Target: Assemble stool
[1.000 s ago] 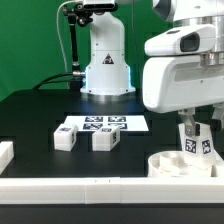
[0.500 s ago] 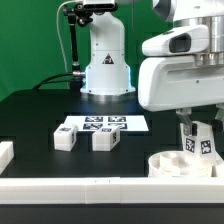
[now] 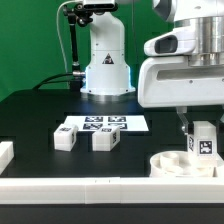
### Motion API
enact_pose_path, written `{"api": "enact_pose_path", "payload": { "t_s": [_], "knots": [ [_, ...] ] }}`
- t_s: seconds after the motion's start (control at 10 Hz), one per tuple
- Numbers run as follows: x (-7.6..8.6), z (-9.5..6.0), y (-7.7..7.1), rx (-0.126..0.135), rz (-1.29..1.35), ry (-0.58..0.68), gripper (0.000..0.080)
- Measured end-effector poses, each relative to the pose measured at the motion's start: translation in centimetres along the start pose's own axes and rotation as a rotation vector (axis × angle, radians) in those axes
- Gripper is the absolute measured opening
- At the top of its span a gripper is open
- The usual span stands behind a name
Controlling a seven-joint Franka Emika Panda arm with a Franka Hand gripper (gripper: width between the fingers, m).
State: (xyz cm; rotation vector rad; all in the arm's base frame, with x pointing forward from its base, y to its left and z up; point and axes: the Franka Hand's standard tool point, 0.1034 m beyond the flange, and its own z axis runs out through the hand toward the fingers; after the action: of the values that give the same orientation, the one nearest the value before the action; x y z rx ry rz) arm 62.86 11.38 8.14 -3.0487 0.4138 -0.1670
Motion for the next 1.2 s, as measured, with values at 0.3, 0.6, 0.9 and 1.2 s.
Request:
{"api": "enact_pose_path", "payload": {
  "t_s": [0.3,0.6,0.9,1.2],
  "knots": [
    [0.01,-0.01,0.08,-0.001,0.281,0.002,0.0341],
    [0.01,0.01,0.16,-0.001,0.538,0.002,0.0341],
    [0.02,0.05,0.32,0.018,0.809,-0.013,0.0341],
    [0.09,0.12,0.42,0.058,1.101,-0.038,0.0341]
  ]
}}
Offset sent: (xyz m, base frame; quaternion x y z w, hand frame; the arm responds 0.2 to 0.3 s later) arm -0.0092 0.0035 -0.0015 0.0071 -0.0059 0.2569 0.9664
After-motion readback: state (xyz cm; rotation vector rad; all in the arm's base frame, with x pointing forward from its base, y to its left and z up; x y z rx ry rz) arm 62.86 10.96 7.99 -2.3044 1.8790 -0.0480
